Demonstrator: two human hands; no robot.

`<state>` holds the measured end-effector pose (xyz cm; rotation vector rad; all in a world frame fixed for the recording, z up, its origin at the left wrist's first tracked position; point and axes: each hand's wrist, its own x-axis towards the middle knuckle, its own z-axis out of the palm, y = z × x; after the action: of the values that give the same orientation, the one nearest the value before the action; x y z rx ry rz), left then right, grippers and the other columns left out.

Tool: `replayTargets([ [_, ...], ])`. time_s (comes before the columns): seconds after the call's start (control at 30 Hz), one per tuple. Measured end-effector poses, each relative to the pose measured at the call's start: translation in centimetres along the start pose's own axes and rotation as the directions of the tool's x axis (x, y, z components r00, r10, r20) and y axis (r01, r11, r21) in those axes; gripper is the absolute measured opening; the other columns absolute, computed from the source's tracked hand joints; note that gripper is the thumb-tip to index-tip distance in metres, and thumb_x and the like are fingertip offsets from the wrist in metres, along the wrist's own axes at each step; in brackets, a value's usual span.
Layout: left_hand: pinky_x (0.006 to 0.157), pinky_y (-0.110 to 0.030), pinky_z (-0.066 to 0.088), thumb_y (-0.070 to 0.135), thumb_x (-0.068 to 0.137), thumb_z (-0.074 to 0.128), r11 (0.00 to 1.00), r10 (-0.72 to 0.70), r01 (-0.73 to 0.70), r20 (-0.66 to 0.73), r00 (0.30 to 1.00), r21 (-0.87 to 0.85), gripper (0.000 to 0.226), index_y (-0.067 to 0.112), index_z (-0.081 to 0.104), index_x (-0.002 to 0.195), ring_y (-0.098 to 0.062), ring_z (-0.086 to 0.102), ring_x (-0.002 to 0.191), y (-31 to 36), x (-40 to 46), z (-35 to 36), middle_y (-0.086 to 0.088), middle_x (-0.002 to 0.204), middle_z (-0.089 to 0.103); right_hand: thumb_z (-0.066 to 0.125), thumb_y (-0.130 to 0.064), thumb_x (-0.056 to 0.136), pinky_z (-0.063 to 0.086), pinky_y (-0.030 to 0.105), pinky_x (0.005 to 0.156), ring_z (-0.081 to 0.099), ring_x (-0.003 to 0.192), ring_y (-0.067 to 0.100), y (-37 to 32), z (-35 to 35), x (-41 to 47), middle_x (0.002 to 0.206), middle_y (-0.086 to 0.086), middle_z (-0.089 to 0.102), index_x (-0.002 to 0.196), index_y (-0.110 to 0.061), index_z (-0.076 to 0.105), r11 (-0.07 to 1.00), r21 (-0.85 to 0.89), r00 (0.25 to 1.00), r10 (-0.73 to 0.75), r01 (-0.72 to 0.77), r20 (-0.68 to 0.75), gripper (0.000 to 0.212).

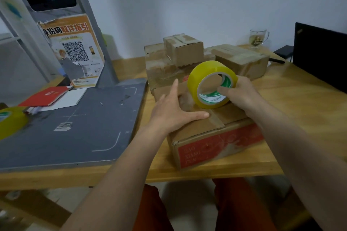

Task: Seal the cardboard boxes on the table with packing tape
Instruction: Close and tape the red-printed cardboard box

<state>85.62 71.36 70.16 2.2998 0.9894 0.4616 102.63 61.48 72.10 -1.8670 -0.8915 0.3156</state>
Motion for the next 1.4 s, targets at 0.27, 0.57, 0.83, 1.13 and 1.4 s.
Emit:
replayTargets([
  [0.27, 0.114, -0.045, 0.027, 0.090, 0.044, 0.066, 0.996, -0.043, 0.043, -0.007, 0.999, 0.080, 0.141, 0.030, 0.008, 0.157, -0.021, 0.020, 0.147, -0.3, 0.6, 0.7, 0.010, 0.157, 0.033, 0.059, -0.003, 0.088, 0.050, 0.047, 0.089, 0.059, 0.102, 0.032, 0.9, -4.8, 2.4, 0.103, 0.011, 0.063, 0.098, -0.015, 0.061, 0.997, -0.075, 0.986, -0.024, 0.012, -0.165, 0.015],
  [0.57, 0.113, -0.043, 0.027, 0.092, 0.045, 0.062, 0.993, -0.032, 0.031, 0.008, 0.999, 0.114, 0.140, 0.029, 0.008, 0.158, -0.020, 0.022, 0.145, 0.1, 0.7, 0.6, 0.009, 0.156, 0.034, 0.069, -0.030, 0.088, 0.051, 0.047, 0.079, 0.059, 0.076, 0.016, 3.8, -4.4, 1.8, 0.100, 0.012, 0.067, 0.096, -0.010, 0.067, 0.977, 0.128, 0.980, 0.179, -0.168, -0.081, 0.022],
  [0.83, 0.118, -0.046, 0.028, 0.092, 0.047, 0.059, 0.975, -0.002, -0.024, 0.118, 0.993, 0.221, 0.140, 0.031, 0.000, 0.158, -0.022, 0.019, 0.149, 1.5, 1.0, -0.1, 0.005, 0.162, 0.026, 0.056, -0.026, 0.094, 0.058, 0.052, 0.069, 0.062, 0.089, 0.031, 1.1, -2.4, 1.1, 0.105, 0.024, 0.065, 0.100, -0.004, 0.066, 0.998, 0.022, 0.998, 0.057, -0.056, -0.039, 0.025],
  [1.13, 0.111, -0.046, 0.038, 0.097, 0.041, 0.049, 0.962, 0.037, -0.062, 0.099, 0.994, 0.265, 0.137, 0.031, 0.016, 0.156, -0.021, 0.038, 0.140, 0.8, 0.6, -0.4, 0.003, 0.153, 0.041, 0.058, -0.024, 0.095, 0.060, 0.045, 0.060, 0.064, 0.094, 0.031, 1.6, -1.7, 1.5, 0.102, 0.012, 0.065, 0.105, -0.016, 0.062, 0.984, 0.166, 0.997, 0.067, -0.071, 0.033, 0.014],
  [1.4, 0.112, -0.046, 0.037, 0.101, 0.037, 0.044, 0.968, 0.031, -0.051, 0.083, 0.996, 0.244, 0.141, 0.029, 0.018, 0.156, -0.021, 0.040, 0.139, 0.5, 0.5, 0.0, 0.002, 0.154, 0.040, 0.072, -0.017, 0.085, 0.059, 0.041, 0.070, 0.069, 0.094, 0.023, 2.9, -1.9, 2.1, 0.105, 0.010, 0.069, 0.109, -0.014, 0.063, 0.859, 0.466, 0.977, 0.190, -0.213, 0.096, 0.026],
])
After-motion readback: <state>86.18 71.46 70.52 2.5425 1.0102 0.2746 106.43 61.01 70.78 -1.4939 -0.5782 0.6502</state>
